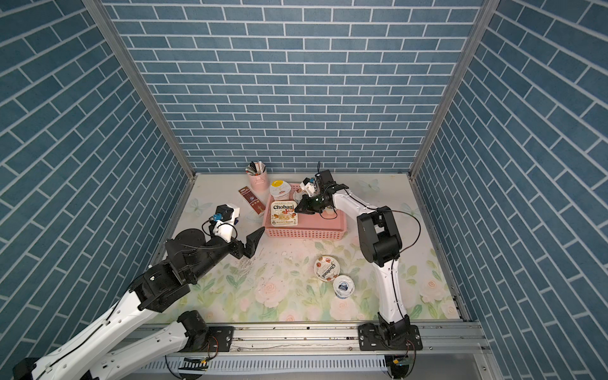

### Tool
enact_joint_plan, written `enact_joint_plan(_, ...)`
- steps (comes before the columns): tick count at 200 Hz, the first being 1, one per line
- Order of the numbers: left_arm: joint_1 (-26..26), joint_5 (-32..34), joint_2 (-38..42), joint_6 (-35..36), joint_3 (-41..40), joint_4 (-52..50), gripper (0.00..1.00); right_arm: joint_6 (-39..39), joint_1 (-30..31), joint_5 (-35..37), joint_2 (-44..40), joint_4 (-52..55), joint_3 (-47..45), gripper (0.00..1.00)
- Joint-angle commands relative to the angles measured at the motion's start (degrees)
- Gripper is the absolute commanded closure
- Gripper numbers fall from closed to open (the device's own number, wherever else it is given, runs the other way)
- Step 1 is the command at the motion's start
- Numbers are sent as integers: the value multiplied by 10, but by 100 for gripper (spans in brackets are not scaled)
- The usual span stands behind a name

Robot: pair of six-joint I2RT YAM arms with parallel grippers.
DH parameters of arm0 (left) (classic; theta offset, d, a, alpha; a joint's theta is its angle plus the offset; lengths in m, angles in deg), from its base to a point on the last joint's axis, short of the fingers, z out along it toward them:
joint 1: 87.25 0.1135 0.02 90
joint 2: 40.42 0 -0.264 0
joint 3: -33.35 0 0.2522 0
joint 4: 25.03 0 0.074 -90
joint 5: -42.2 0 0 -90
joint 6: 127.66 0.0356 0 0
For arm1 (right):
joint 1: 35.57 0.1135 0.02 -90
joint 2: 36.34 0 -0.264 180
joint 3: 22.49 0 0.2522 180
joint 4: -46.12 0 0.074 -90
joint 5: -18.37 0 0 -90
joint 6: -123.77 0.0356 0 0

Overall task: Put the yogurt in the basket
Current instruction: Place the yogurt in the basket.

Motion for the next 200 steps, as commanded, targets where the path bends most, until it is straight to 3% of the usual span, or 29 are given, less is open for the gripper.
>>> enact_joint_plan(1,-2,5,7,5,-2,-10,0,13,-2,-6,15,6,0,100)
enact_joint_plan(80,-2,5,10,7,-3,-13,0,59,-2,4,21,-33,-30,100)
enact_joint_plan(200,-3,7,15,5,-7,-16,0,84,2,13,44,-9,-9,100)
